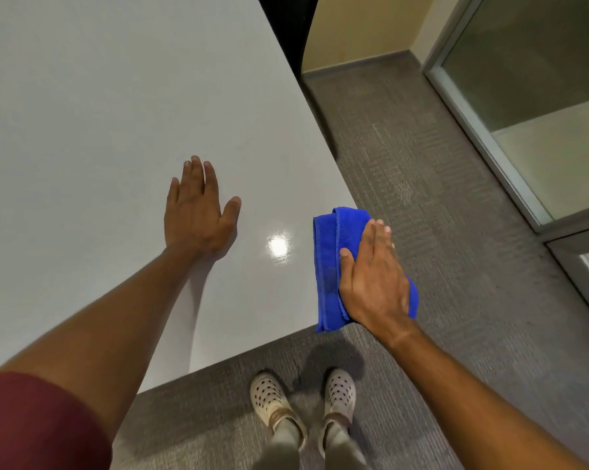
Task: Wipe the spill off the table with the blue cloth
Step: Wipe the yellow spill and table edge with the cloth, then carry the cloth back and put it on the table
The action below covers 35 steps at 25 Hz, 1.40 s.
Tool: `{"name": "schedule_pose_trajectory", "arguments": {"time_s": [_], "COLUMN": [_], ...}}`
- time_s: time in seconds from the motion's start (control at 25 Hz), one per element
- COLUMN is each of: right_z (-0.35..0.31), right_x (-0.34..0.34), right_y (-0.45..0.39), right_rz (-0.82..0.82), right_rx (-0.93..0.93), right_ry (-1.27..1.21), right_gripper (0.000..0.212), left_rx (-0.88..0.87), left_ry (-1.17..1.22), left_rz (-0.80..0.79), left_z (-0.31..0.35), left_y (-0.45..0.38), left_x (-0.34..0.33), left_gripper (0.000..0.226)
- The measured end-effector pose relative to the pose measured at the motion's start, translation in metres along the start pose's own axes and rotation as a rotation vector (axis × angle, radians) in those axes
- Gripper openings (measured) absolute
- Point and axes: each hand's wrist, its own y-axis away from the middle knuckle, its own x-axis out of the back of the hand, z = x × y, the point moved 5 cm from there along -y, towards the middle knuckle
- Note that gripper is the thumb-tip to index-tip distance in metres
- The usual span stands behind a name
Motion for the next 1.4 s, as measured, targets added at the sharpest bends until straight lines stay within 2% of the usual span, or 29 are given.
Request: {"name": "schedule_pose_trajectory", "arguments": {"time_s": [0.16,0.28,0.44,0.6,0.72,0.88,1.08,1.24,1.4], "right_z": [-0.009,-0.039,-0.088,-0.125,-0.131,-0.128,-0.105,-0.088,-0.084], "right_x": [0.0,-0.011,-0.034,-0.047,-0.047,-0.027,0.021,0.051,0.051], "right_y": [0.004,0.013,0.019,0.019,0.019,0.017,-0.025,-0.07,-0.085], "right_rz": [0.004,0.026,-0.008,-0.048,-0.102,-0.148,-0.089,-0.141,-0.239], "right_rx": [0.032,0.144,0.251,0.308,0.305,0.365,0.343,0.347,0.345], "right_ry": [0.132,0.214,0.173,0.13,0.125,0.014,-0.106,0.028,0.123], "right_gripper": [0.071,0.074,0.075,0.076,0.077,0.078,0.053,0.039,0.03], "left_rx": [0.002,0.007,-0.008,0.012,-0.004,0.021,0.067,0.072,0.074], "left_ry": [0.0,0.015,0.063,0.316,0.422,0.419,0.39,0.429,0.414], "left_rz": [-0.002,0.01,-0.007,-0.072,-0.121,-0.066,-0.06,-0.089,-0.109], "left_z": [0.0,-0.001,-0.004,-0.007,0.002,0.003,-0.006,-0.002,0.006], "left_y": [-0.001,-0.001,-0.003,-0.007,0.009,0.046,0.076,0.08,0.073], "left_x": [-0.001,-0.002,-0.002,0.007,0.015,0.03,0.042,0.05,0.053], "left_gripper": [0.08,0.08,0.081,0.081,0.078,0.064,0.056,0.053,0.045]}}
